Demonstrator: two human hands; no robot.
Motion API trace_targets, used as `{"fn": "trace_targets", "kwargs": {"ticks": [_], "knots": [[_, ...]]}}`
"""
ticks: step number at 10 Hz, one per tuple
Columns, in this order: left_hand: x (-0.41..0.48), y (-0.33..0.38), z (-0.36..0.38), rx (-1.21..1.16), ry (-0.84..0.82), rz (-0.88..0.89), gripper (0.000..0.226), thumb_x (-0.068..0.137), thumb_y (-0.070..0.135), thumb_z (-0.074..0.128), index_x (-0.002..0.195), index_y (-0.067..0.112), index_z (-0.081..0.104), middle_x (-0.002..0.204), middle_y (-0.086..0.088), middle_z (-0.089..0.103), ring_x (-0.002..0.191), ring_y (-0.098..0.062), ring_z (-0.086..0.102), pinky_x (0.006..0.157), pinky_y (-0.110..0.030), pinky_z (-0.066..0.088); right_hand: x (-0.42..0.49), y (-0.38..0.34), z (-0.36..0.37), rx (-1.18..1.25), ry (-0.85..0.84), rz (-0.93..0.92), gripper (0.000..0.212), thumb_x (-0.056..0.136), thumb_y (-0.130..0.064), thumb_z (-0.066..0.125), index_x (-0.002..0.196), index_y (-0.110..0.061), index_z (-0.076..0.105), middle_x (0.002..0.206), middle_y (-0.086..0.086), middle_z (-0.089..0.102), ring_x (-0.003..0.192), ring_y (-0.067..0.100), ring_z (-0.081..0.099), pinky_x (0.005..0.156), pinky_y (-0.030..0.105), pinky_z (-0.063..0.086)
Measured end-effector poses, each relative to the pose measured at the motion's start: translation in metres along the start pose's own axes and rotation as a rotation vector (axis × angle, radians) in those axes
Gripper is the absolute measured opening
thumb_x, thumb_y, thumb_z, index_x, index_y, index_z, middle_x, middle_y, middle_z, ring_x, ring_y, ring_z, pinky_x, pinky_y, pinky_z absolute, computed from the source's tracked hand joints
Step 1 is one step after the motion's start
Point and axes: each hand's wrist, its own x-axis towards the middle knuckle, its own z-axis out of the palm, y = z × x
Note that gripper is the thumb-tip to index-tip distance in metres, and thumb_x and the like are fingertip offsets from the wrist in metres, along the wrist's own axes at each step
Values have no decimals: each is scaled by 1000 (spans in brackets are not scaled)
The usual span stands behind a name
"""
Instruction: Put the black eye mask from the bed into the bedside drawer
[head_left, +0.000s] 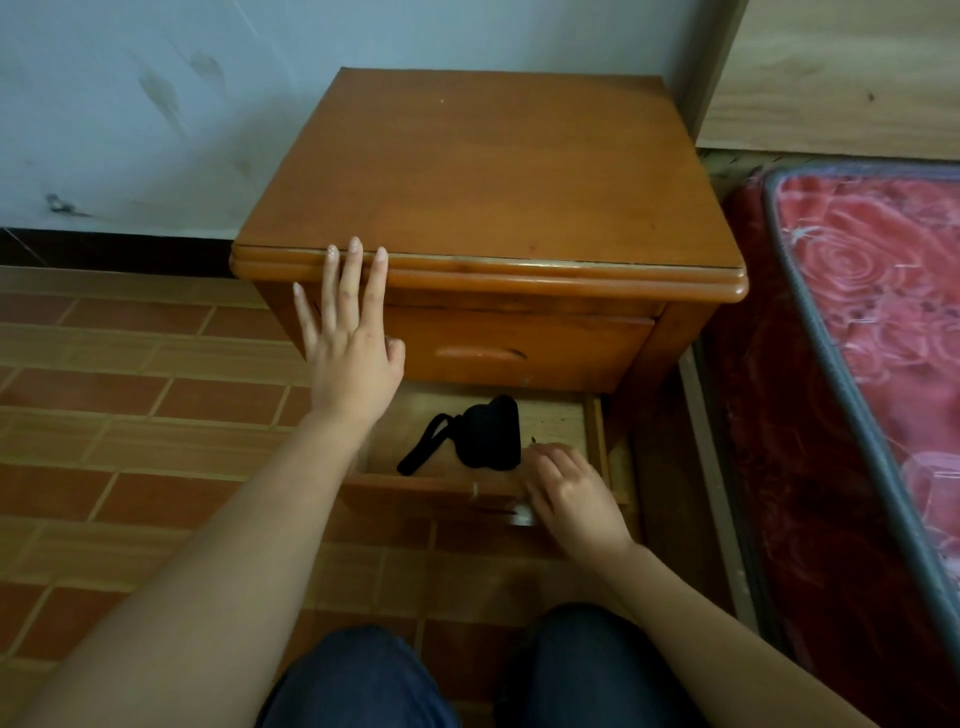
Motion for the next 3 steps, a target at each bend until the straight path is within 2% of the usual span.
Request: {"fn": "trace_targets", "kwargs": {"ticks": [2,3], "knots": [[0,4,-16,8,-87,-12,87,79,16,60,146,24,4,158,-8,8,145,-25,1,113,-55,0,-28,-1,-16,-91,-52,50,45,90,-17,53,133,-14,43,138,10,51,132,29,41,109,41,35],[6,6,-36,14,-225,-42,79,82,21,57,145,22,9,158,-7,10,145,-24,3,113,-57,1,-33,-11,-41,-126,0,53,46,83,-16,63,127,-13,51,128,11,60,124,31,51,101,43,43]]}}
